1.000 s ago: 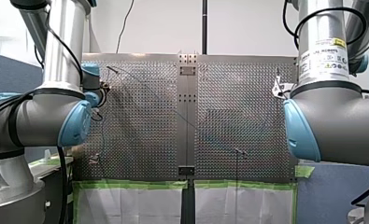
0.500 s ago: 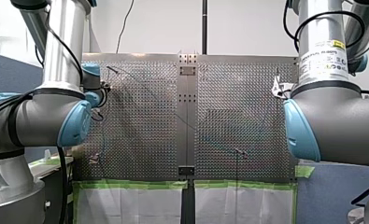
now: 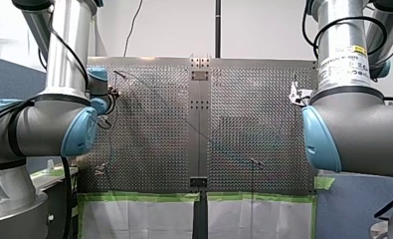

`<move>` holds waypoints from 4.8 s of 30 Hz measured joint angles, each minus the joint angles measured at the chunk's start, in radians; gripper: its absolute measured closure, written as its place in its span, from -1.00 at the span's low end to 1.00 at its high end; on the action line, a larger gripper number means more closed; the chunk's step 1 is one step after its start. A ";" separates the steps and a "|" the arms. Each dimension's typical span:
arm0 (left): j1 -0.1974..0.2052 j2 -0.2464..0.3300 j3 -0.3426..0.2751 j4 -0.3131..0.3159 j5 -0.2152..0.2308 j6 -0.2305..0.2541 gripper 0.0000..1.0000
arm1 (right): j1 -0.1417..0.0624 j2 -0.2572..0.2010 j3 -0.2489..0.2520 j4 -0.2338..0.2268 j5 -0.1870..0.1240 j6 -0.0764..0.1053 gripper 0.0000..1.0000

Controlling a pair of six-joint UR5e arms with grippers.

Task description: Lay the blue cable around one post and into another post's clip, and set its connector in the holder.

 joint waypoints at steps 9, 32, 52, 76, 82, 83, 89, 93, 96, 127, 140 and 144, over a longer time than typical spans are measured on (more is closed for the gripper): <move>-0.003 0.001 0.000 0.000 0.000 0.001 -1.00 | -0.007 0.004 -0.010 0.001 -0.014 0.002 1.00; -0.007 0.002 0.004 0.000 0.000 0.001 -1.00 | -0.015 0.022 -0.037 0.021 -0.079 -0.003 1.00; -0.012 0.004 0.006 0.000 0.000 0.002 -1.00 | -0.020 0.037 -0.061 0.033 -0.090 -0.010 1.00; -0.017 0.005 0.008 0.000 0.000 0.003 -1.00 | -0.021 0.042 -0.075 0.028 -0.109 -0.063 1.00; -0.019 0.005 0.007 -0.001 0.000 0.003 -1.00 | -0.022 0.042 -0.075 0.028 -0.109 -0.080 1.00; -0.019 0.005 0.008 -0.001 0.000 0.003 -1.00 | -0.022 0.043 -0.075 0.028 -0.109 -0.082 1.00; -0.019 0.005 0.007 -0.001 0.000 0.004 -1.00 | -0.022 0.043 -0.074 0.028 -0.108 -0.092 1.00; -0.020 0.005 0.007 -0.001 0.000 0.004 -1.00 | -0.023 0.043 -0.074 0.028 -0.108 -0.095 1.00; -0.020 0.005 0.007 -0.001 0.000 0.004 -1.00 | -0.023 0.043 -0.074 0.028 -0.108 -0.099 1.00; -0.021 0.006 0.008 -0.001 0.000 0.004 -1.00 | -0.019 0.045 -0.073 0.017 -0.097 -0.113 -0.98; -0.020 0.031 0.008 -0.030 -0.002 -0.001 -1.00 | -0.019 0.045 -0.073 0.020 -0.097 -0.113 -0.98; -0.021 0.043 0.007 -0.050 -0.002 -0.019 -1.00 | -0.019 0.045 -0.073 0.021 -0.097 -0.113 -0.98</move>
